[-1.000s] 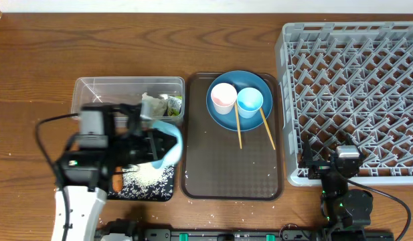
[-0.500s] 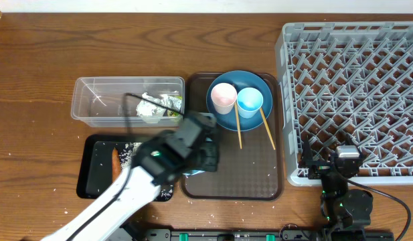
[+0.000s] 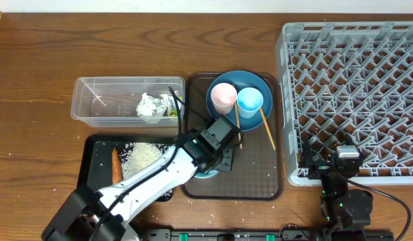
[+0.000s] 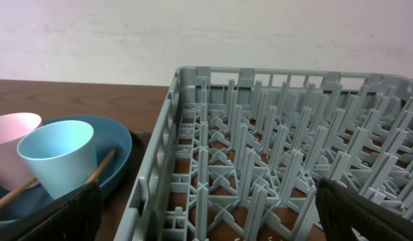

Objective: Sort waste into correct bins and load items into the dishwasher rack

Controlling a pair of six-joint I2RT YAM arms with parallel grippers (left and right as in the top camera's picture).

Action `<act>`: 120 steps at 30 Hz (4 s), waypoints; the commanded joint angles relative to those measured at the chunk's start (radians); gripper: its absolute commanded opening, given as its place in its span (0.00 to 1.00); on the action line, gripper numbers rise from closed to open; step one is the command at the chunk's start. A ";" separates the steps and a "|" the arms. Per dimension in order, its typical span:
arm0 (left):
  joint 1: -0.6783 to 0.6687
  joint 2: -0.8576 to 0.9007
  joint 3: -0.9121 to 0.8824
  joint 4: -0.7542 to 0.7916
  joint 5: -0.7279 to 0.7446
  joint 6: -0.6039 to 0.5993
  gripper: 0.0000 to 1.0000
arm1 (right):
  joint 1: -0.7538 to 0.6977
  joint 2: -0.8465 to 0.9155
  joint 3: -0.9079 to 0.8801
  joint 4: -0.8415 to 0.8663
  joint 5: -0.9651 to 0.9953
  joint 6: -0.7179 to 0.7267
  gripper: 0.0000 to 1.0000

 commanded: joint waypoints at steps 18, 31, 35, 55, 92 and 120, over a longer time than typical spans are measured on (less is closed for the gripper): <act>0.048 -0.416 0.119 -0.047 -0.264 0.156 0.66 | -0.019 -0.002 -0.001 -0.003 -0.004 -0.007 0.99; 0.221 -0.557 0.119 -0.219 -0.420 0.114 0.74 | -0.019 0.024 0.164 -0.166 -0.104 0.120 0.99; 0.332 -0.550 0.119 -0.242 -0.355 0.114 0.74 | -0.019 0.161 0.444 -0.294 -0.120 0.149 0.99; 0.425 -0.512 0.118 -0.336 -0.355 0.114 0.92 | -0.016 1.284 1.464 -1.104 -0.588 0.175 0.67; 0.425 -0.511 0.118 -0.337 -0.355 0.114 0.95 | 0.323 1.842 1.403 -1.191 -0.097 0.285 0.25; 0.425 -0.511 0.118 -0.337 -0.355 0.114 0.96 | 0.257 1.837 1.784 -1.461 -0.019 0.282 0.01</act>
